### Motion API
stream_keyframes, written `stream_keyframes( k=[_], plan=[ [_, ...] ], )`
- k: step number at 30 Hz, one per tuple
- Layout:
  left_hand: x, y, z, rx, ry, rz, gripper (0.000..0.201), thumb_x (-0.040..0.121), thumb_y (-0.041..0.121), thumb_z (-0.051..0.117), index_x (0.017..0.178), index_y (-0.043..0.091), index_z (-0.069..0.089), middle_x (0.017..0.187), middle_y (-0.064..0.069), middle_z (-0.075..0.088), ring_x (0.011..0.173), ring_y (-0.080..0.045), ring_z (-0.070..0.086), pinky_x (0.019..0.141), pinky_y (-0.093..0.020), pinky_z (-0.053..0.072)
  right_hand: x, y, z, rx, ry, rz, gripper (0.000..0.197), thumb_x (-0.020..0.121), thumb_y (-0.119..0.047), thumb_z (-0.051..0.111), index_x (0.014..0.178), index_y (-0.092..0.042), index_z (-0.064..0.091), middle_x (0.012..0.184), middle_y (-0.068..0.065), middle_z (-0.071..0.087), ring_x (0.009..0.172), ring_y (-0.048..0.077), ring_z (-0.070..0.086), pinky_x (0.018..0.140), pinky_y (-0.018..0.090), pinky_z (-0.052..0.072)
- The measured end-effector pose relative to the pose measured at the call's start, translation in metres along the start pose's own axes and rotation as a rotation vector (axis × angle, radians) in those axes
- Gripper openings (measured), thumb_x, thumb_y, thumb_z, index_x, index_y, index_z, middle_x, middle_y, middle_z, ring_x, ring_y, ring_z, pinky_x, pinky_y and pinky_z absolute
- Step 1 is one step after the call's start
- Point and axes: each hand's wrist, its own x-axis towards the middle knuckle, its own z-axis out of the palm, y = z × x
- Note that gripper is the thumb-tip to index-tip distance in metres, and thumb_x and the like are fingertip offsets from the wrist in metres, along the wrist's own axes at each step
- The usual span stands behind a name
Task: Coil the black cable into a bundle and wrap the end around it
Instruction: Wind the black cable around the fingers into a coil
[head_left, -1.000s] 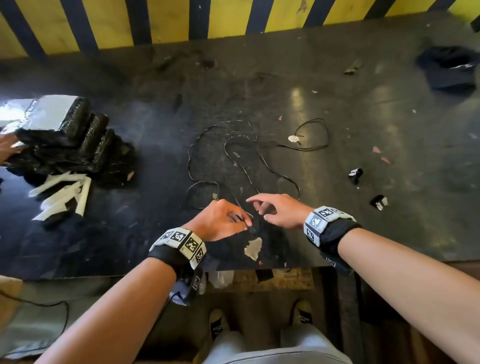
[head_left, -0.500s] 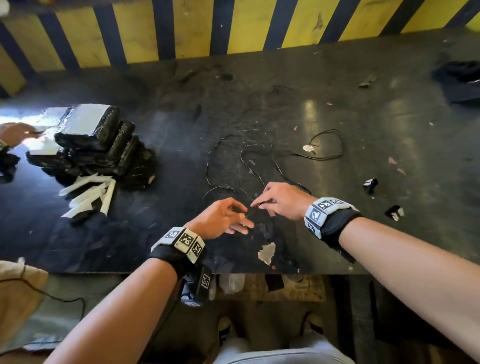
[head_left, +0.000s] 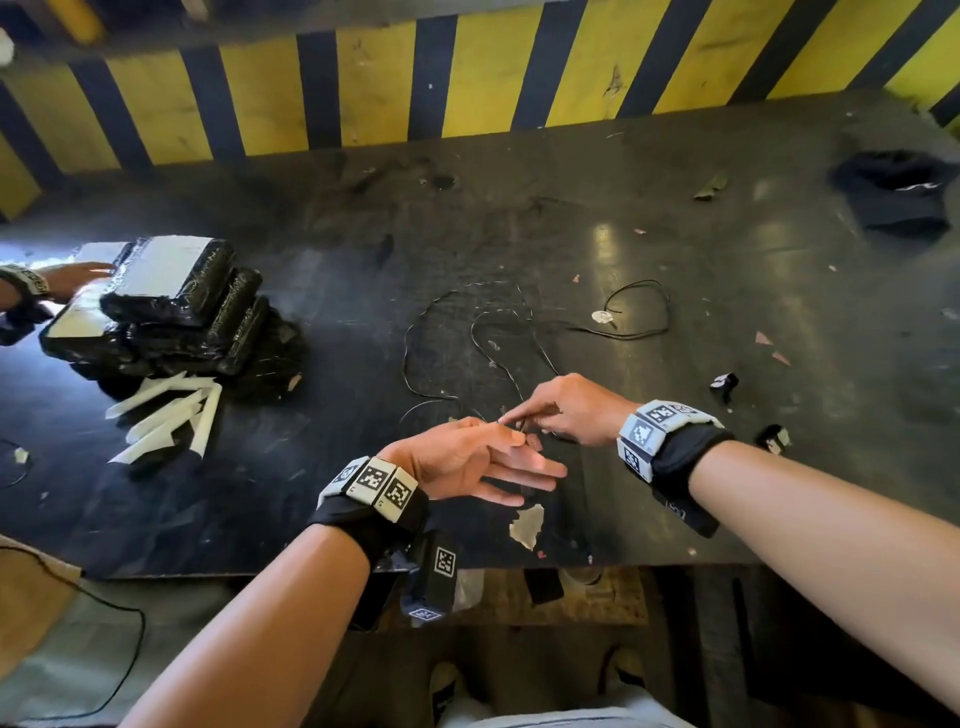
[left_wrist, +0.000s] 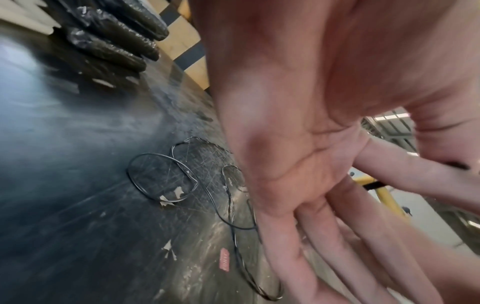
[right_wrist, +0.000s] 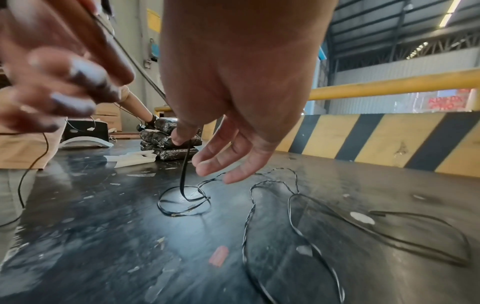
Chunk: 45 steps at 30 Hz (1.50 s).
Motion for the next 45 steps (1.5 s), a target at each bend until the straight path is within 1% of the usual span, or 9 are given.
stream_keyframes(
  k=[4,7,10,16,25,30,33,38,45],
  plan=[
    [0.000,0.002,0.001,-0.033,-0.086,-0.020,0.034,0.092,0.033,0.057,0.105,0.008,0.078,0.149,-0.015,0.056,0.139,-0.033,0.051,0.118,-0.058,0.032,0.000,0.005,0.006,0.079,0.076,-0.007,0.037,0.096,-0.014,0.062,0.118,-0.042,0.074,0.088,-0.008,0.076,0.081,0.011,0.072,0.071,0.014,0.047],
    [0.004,0.003,0.004,0.026,-0.103,-0.055,0.053,0.092,0.034,0.053,0.130,-0.001,0.064,0.152,-0.011,0.054,0.141,-0.032,0.049,0.119,-0.059,0.031,0.002,-0.001,0.001,0.140,0.130,-0.035,0.031,0.096,-0.019,0.067,0.113,-0.044,0.076,0.095,-0.005,0.077,0.084,0.014,0.073,0.079,0.029,0.058],
    [0.007,0.006,0.008,0.042,-0.070,-0.055,0.060,0.097,0.036,0.051,0.141,-0.004,0.053,0.152,-0.010,0.054,0.141,-0.031,0.050,0.119,-0.061,0.030,0.002,-0.007,-0.007,0.136,0.139,-0.064,0.024,0.096,-0.024,0.069,0.115,-0.036,0.078,0.104,-0.010,0.074,0.092,0.003,0.068,0.083,0.018,0.051],
    [0.002,0.009,0.013,0.088,-0.028,-0.049,0.048,0.107,0.029,0.040,0.146,0.005,0.052,0.152,-0.008,0.054,0.141,-0.029,0.050,0.119,-0.062,0.030,0.000,-0.010,-0.018,0.086,0.165,-0.125,0.029,0.094,-0.015,0.071,0.116,-0.033,0.078,0.104,-0.008,0.074,0.090,0.002,0.067,0.080,0.008,0.046],
    [-0.005,0.011,0.017,0.040,-0.091,0.105,0.049,0.110,0.026,0.032,0.158,0.022,0.034,0.158,-0.016,0.044,0.147,-0.031,0.041,0.122,-0.057,0.025,-0.010,0.001,-0.020,0.136,0.020,0.039,0.020,0.092,-0.024,0.072,0.105,-0.037,0.081,0.096,-0.007,0.080,0.085,-0.001,0.068,0.082,0.022,0.053],
    [-0.011,0.022,0.018,-0.125,-0.132,0.278,0.062,0.101,0.035,0.051,0.160,0.029,0.030,0.160,-0.025,0.036,0.150,-0.037,0.033,0.124,-0.055,0.020,-0.028,0.016,0.016,0.269,-0.069,0.172,0.017,0.091,-0.029,0.072,0.076,-0.030,0.080,0.083,-0.001,0.078,0.072,0.007,0.064,0.080,0.031,0.054],
    [-0.013,0.029,0.016,-0.153,-0.092,0.289,0.071,0.087,0.049,0.073,0.151,0.046,0.042,0.162,-0.017,0.036,0.150,-0.032,0.034,0.121,-0.047,0.032,-0.043,0.006,0.051,0.408,-0.148,0.114,0.014,0.095,-0.031,0.069,0.092,-0.032,0.083,0.095,-0.010,0.079,0.077,0.001,0.066,0.081,0.023,0.055],
    [-0.014,0.036,0.009,-0.134,-0.013,0.297,0.074,0.078,0.054,0.079,0.144,0.058,0.045,0.168,-0.008,0.023,0.156,-0.031,0.017,0.126,-0.056,0.011,-0.048,-0.005,0.078,0.326,-0.166,0.001,0.020,0.097,-0.023,0.065,0.098,-0.012,0.082,0.097,-0.006,0.081,0.069,-0.004,0.064,0.072,0.013,0.047],
    [-0.014,0.032,0.003,-0.140,0.015,0.332,0.075,0.076,0.054,0.080,0.143,0.057,0.047,0.170,-0.002,0.014,0.156,-0.037,0.008,0.122,-0.067,0.007,-0.050,-0.026,0.077,0.241,-0.223,-0.017,0.050,0.098,-0.028,0.064,0.058,-0.058,0.068,0.103,0.007,0.080,0.088,0.013,0.074,0.091,0.033,0.058]
  ],
)
